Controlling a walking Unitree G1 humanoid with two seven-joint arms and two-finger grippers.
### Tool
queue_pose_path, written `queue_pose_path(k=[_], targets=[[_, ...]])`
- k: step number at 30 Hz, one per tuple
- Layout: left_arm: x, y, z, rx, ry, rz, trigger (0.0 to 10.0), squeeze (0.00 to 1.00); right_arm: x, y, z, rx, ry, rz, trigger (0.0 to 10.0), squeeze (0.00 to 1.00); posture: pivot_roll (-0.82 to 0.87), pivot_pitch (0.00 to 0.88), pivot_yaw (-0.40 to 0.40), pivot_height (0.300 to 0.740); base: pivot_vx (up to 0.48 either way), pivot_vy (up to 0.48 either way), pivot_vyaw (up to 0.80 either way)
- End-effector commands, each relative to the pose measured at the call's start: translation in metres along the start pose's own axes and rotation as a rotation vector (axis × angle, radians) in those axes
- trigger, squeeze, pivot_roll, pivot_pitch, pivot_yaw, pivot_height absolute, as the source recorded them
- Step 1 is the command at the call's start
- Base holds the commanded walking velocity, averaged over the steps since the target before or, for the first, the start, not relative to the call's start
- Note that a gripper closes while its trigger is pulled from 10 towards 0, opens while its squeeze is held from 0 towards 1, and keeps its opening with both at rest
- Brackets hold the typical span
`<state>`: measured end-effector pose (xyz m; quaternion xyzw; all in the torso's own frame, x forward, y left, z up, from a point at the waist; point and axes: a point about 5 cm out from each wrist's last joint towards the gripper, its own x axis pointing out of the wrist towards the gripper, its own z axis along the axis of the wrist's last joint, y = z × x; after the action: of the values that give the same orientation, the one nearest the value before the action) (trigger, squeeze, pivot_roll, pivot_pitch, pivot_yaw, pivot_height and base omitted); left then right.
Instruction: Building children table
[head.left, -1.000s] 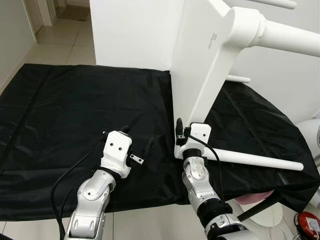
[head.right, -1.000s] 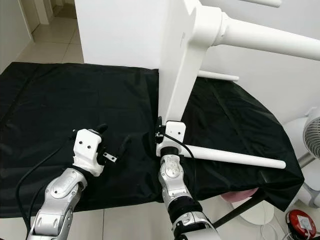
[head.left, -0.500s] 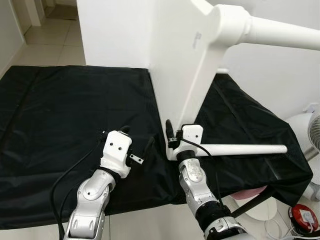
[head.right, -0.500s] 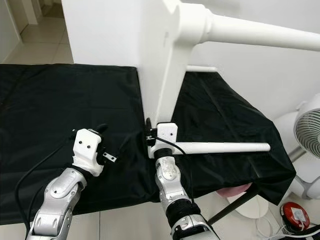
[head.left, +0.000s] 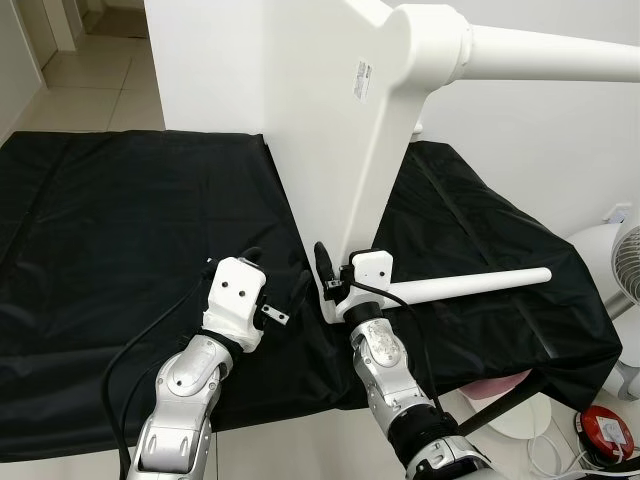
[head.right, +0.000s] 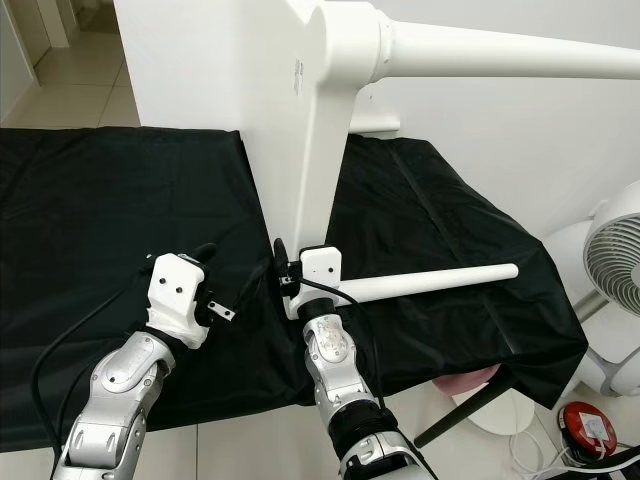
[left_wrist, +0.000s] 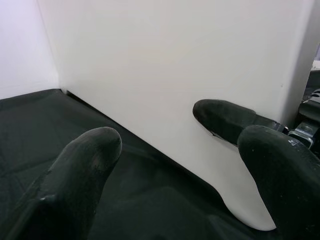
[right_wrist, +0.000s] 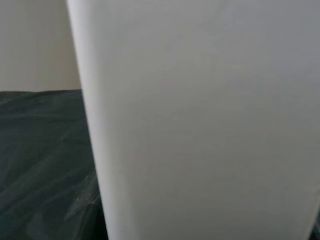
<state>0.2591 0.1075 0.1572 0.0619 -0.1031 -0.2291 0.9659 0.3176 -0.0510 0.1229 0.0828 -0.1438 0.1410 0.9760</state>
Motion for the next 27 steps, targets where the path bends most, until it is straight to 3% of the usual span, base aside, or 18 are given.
queue_pose_path(k=[1, 12, 16, 20, 21, 22, 23, 27], targets=[[0.001, 0.001, 0.004, 0.006, -0.006, 0.05, 10.0, 0.0, 0.022, 0.056, 0.023, 0.214, -0.074, 0.077, 0.0, 0.0, 0.09, 0.0, -0.08, 0.74, 0.0, 0.0, 0.0], [-0.001, -0.002, 0.002, -0.004, 0.001, 0.037, 10.0, 0.0, 0.045, 0.062, 0.052, 0.34, -0.138, 0.042, 0.0, 0.0, 0.1, 0.0, -0.08, 0.74, 0.0, 0.0, 0.0], [-0.001, -0.005, 0.002, -0.01, 0.001, 0.036, 10.0, 0.0, 0.049, 0.071, 0.057, 0.316, -0.147, 0.081, 0.0, 0.0, 0.09, 0.0, -0.085, 0.74, 0.0, 0.0, 0.0], [0.0, -0.009, 0.002, -0.016, -0.002, 0.036, 10.0, 0.0, 0.043, 0.087, 0.048, 0.266, -0.114, 0.155, 0.0, 0.0, 0.1, 0.0, -0.106, 0.74, 0.0, 0.0, 0.0], [0.0, -0.009, 0.002, -0.019, -0.002, 0.04, 10.0, 0.0, 0.041, 0.09, 0.045, 0.246, -0.106, 0.174, 2.6, 0.0, 0.1, 0.0, -0.108, 0.74, 0.0, 0.0, 0.0], [0.0, -0.009, 0.002, -0.019, -0.002, 0.04, 10.0, 0.0, 0.041, 0.09, 0.045, 0.246, -0.106, 0.174, 2.6, 0.0, 0.1, 0.0, -0.108, 0.74, 0.0, 0.0, 0.0], [0.0, -0.01, 0.002, -0.022, -0.002, 0.042, 10.0, 0.0, 0.04, 0.09, 0.044, 0.233, -0.102, 0.185, 10.0, 0.0, 0.1, 0.0, -0.11, 0.74, 0.0, 0.0, 0.0], [-0.001, -0.01, 0.002, -0.029, 0.001, 0.05, 10.0, 0.0, 0.04, 0.077, 0.039, 0.194, -0.084, 0.15, 10.0, 0.0, 0.09, 0.0, -0.109, 0.74, 0.0, 0.0, 0.0]])
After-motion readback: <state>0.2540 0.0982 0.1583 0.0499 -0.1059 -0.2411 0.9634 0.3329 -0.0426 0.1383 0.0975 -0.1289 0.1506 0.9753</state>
